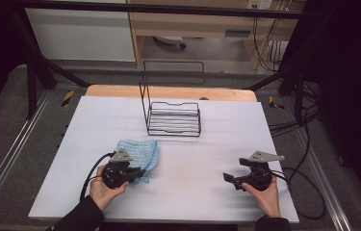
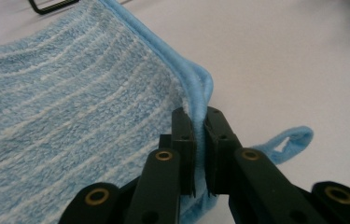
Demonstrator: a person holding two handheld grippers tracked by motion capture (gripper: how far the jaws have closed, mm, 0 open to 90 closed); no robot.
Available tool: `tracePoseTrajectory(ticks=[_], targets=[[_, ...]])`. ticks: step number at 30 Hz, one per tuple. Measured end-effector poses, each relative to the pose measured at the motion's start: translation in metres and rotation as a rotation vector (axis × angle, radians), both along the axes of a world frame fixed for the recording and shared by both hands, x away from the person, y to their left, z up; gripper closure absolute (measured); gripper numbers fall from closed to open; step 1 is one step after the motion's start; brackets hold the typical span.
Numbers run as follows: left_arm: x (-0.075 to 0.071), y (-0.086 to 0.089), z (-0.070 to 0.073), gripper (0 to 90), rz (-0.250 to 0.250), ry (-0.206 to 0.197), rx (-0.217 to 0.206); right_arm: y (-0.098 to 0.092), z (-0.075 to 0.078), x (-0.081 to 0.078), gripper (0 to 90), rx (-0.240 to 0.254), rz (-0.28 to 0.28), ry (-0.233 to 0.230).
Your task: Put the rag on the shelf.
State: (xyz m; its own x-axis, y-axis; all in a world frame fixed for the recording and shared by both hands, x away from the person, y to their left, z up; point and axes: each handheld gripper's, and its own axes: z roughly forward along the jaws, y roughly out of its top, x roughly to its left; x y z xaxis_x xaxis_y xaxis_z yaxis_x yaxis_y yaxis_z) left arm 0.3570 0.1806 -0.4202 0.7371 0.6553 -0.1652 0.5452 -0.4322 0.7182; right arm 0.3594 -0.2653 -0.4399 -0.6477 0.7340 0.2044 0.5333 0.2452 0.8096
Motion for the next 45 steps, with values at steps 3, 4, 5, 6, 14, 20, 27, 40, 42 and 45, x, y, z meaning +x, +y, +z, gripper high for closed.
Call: tracePoseTrajectory(ticks=[3, 4, 5, 6, 14, 20, 27, 40, 42, 45], targets=[[-0.003, -0.007, 0.001, 83.9, -0.011, -0.001, -0.003, 0.0, 0.0, 0.0, 2.1, -0.001, 0.0, 0.0], [-0.004, -0.009, 0.001, 83.9, -0.017, -0.003, -0.003, 0.0, 0.0, 0.0, 2.1, 0.0, -0.001, 0.001], [-0.005, -0.011, 0.001, 83.9, -0.024, -0.003, -0.003, 0.0, 0.0, 0.0, 2.1, 0.0, -0.001, 0.001], [-0.005, -0.014, 0.001, 83.9, -0.028, -0.004, -0.003, 0.0, 0.0, 0.0, 2.1, 0.0, -0.001, 0.001], [-0.011, -0.032, -0.001, 83.9, -0.067, -0.005, 0.001, 0.0, 0.0, 0.0, 2.1, -0.002, -0.001, 0.003], [-0.015, -0.047, -0.002, 83.9, -0.095, -0.009, -0.004, 0.0, 0.0, 0.0, 2.1, -0.003, -0.001, 0.002], [-0.021, -0.064, -0.002, 83.8, -0.112, -0.01, -0.022, 0.0, 0.0, 0.0, 2.1, -0.004, -0.001, 0.002], [-0.022, -0.084, -0.016, 81.8, -0.121, 0.0, 0.008, 0.001, -0.001, 0.0, 2.1, -0.003, 0.0, 0.007], [-0.022, -0.084, -0.016, 80.2, -0.124, -0.002, 0.008, 0.001, -0.001, 0.001, 2.1, -0.007, 0.002, 0.007], [-0.021, -0.082, -0.015, 74.6, -0.125, -0.001, -0.007, 0.001, -0.001, 0.001, 2.1, -0.008, 0.005, 0.006]])
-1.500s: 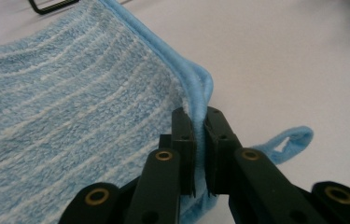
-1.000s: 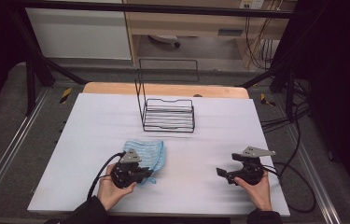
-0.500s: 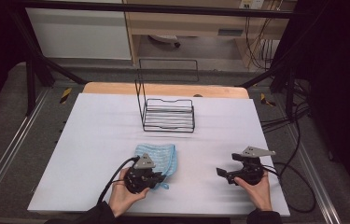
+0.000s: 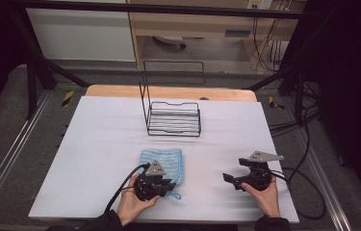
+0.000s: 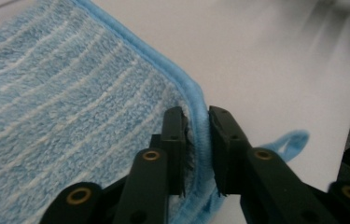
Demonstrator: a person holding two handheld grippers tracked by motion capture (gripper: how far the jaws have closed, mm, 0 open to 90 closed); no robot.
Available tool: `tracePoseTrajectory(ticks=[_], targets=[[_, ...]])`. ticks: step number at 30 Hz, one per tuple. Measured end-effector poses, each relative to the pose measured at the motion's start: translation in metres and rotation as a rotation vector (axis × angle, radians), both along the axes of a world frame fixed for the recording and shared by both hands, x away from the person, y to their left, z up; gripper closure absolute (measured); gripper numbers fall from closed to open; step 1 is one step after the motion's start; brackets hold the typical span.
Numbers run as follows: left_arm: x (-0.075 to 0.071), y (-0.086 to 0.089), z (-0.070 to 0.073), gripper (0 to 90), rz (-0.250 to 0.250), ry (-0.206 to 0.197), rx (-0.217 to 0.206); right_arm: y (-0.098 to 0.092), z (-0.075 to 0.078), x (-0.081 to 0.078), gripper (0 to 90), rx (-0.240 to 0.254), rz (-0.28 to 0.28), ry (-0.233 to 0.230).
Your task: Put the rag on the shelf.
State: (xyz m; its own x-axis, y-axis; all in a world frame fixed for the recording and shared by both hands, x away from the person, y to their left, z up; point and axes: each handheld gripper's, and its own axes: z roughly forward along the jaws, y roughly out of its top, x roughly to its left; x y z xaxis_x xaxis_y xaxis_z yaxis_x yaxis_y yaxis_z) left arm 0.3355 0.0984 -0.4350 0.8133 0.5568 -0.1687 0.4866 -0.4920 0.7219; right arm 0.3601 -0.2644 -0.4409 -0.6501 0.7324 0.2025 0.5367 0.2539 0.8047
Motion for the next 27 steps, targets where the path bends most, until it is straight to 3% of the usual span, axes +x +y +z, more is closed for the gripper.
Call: tracePoseTrajectory(ticks=[8, 13, 18, 27], targets=[[0.004, 0.016, 0.014, 58.2, 0.001, -0.01, -0.028, -0.001, 0.0, 0.0, 2.1, 0.0, -0.002, -0.003], [0.01, 0.03, 0.02, 47.8, 0.033, -0.023, -0.029, 0.0, 0.0, 0.0, 2.1, 0.0, -0.002, -0.002], [0.016, 0.047, 0.022, 38.9, 0.057, -0.046, -0.008, 0.0, 0.0, 0.0, 2.1, -0.001, -0.002, 0.001], [0.029, 0.072, 0.021, 19.4, 0.128, -0.046, 0.006, 0.0, -0.001, 0.001, 2.1, -0.006, -0.001, 0.002]])
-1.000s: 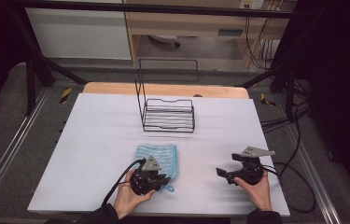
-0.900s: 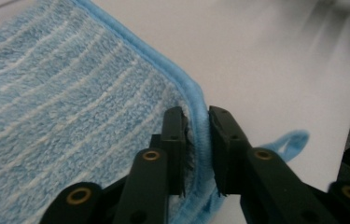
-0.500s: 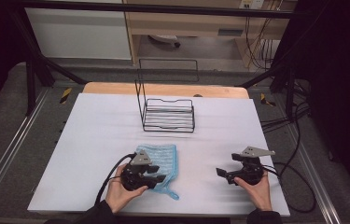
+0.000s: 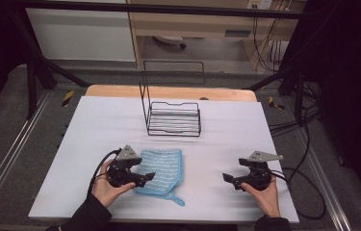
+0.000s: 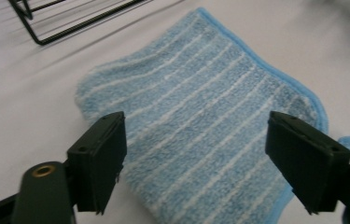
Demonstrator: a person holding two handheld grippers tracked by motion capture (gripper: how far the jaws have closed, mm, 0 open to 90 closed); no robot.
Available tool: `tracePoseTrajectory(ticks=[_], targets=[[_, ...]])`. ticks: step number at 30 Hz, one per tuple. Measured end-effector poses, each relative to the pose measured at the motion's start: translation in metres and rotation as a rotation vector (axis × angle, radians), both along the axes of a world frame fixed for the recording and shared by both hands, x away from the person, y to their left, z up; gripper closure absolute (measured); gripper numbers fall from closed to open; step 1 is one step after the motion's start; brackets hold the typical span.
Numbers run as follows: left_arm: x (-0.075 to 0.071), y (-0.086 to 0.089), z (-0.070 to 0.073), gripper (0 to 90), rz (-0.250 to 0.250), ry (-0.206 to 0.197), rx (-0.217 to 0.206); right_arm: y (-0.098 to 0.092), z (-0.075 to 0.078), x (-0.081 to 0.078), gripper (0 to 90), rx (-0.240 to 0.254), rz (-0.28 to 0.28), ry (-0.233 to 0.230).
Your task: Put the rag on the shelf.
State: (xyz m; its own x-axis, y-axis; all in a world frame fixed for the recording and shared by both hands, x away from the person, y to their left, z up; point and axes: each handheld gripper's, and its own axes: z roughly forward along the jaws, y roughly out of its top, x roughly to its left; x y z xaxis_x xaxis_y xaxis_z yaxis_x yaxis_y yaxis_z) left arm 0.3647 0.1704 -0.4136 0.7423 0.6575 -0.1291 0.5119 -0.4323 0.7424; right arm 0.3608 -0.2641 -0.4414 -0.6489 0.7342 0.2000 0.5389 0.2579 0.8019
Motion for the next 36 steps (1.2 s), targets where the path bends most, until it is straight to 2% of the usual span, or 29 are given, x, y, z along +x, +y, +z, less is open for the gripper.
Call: tracePoseTrajectory(ticks=[7, 14, 21, 26, 31, 32, 33, 36], targets=[[0.01, 0.012, 0.0, 10.9, 0.033, 0.005, 0.006, 0.0, 0.0, 0.0, 2.1, 0.003, 0.003, 0.001], [0.022, 0.02, 0.004, 8.0, 0.07, -0.013, 0.002, 0.0, 0.0, 0.0, 2.0, -0.001, 0.003, 0.0], [0.032, 0.023, 0.008, 8.1, 0.099, -0.013, 0.007, 0.0, 0.0, -0.001, 2.0, 0.004, 0.0, 0.002], [0.046, 0.022, 0.01, 10.6, 0.131, -0.025, 0.024, 0.0, 0.0, -0.001, 2.0, 0.001, -0.002, 0.005], [0.06, 0.018, 0.007, 13.5, 0.162, -0.003, 0.047, 0.0, 0.0, -0.001, 2.0, 0.001, 0.0, 0.0], [0.062, 0.018, 0.005, 17.8, 0.167, 0.003, 0.044, 0.0, 0.0, -0.001, 2.0, 0.0, -0.002, 0.003], [0.064, 0.017, 0.003, 17.8, 0.174, 0.009, 0.044, 0.0, 0.0, -0.001, 2.0, 0.0, -0.002, 0.003], [0.069, 0.017, -0.004, 22.2, 0.181, 0.045, 0.053, 0.0, 0.0, -0.001, 2.0, -0.002, -0.002, 0.002]])
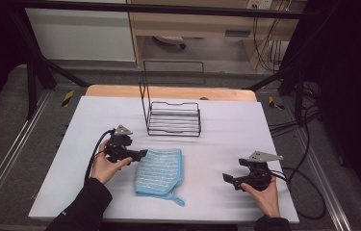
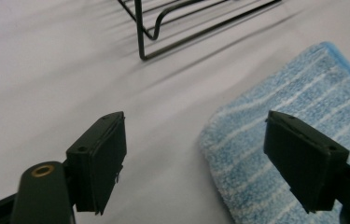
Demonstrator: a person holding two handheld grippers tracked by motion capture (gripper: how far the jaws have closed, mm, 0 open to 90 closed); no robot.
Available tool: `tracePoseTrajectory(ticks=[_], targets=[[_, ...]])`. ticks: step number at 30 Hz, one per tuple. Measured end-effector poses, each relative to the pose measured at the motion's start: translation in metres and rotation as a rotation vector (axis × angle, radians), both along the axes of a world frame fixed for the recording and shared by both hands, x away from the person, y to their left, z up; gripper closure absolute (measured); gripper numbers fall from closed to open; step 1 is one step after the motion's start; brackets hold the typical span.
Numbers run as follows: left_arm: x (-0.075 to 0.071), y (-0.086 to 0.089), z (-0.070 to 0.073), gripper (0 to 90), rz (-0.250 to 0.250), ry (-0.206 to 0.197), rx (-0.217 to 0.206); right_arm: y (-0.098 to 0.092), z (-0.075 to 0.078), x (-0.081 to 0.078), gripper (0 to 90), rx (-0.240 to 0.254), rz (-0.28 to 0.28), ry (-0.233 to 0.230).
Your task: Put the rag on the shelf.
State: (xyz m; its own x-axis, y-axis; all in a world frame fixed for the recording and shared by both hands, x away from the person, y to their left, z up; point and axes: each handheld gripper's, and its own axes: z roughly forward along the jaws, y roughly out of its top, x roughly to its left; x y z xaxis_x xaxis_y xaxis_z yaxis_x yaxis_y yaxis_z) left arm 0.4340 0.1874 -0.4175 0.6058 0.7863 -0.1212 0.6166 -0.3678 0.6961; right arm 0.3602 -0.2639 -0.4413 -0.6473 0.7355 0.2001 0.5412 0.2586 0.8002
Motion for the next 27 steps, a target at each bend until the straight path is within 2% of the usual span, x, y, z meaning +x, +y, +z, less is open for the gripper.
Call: tracePoseTrajectory(ticks=[2, 3, 4, 5, 7, 9, 11, 18, 20, 23, 27], targets=[[0.002, 0.0, -0.006, 30.9, 0.008, 0.02, 0.001, 0.0, 0.0, 0.0, 2.0, -0.001, 0.001, 0.001], [0.004, 0.0, -0.008, 30.9, 0.007, 0.029, 0.006, 0.0, 0.0, 0.0, 2.0, -0.001, 0.001, 0.001], [0.004, 0.0, -0.01, 35.4, 0.005, 0.039, 0.001, 0.0, 0.0, 0.0, 2.1, -0.004, 0.003, -0.001], [0.005, 0.0, -0.012, 35.4, 0.007, 0.055, -0.011, 0.0, 0.0, 0.0, 2.1, -0.004, 0.003, -0.001], [0.005, -0.001, -0.015, 41.1, 0.003, 0.072, -0.024, 0.0, 0.0, 0.0, 2.1, -0.005, 0.003, 0.004], [0.004, -0.002, -0.017, 46.3, -0.007, 0.083, -0.023, 0.001, 0.0, 0.0, 2.1, -0.004, 0.004, 0.004], [0.003, -0.004, -0.02, 53.9, -0.013, 0.083, -0.027, 0.001, 0.0, 0.0, 2.1, -0.004, 0.004, 0.005], [0.0, -0.007, -0.023, 65.8, -0.037, 0.094, -0.028, 0.001, -0.001, 0.001, 2.1, -0.01, 0.006, 0.006], [-0.002, -0.008, -0.025, 69.9, -0.036, 0.095, -0.041, 0.001, -0.001, 0.001, 2.2, -0.008, 0.005, 0.008], [-0.003, -0.009, -0.025, 71.9, -0.041, 0.086, -0.037, 0.003, 0.0, 0.001, 2.2, -0.013, 0.009, 0.005], [-0.003, -0.009, -0.026, 74.0, -0.04, 0.093, -0.041, 0.006, 0.0, 0.002, 2.2, -0.018, 0.01, 0.009]])
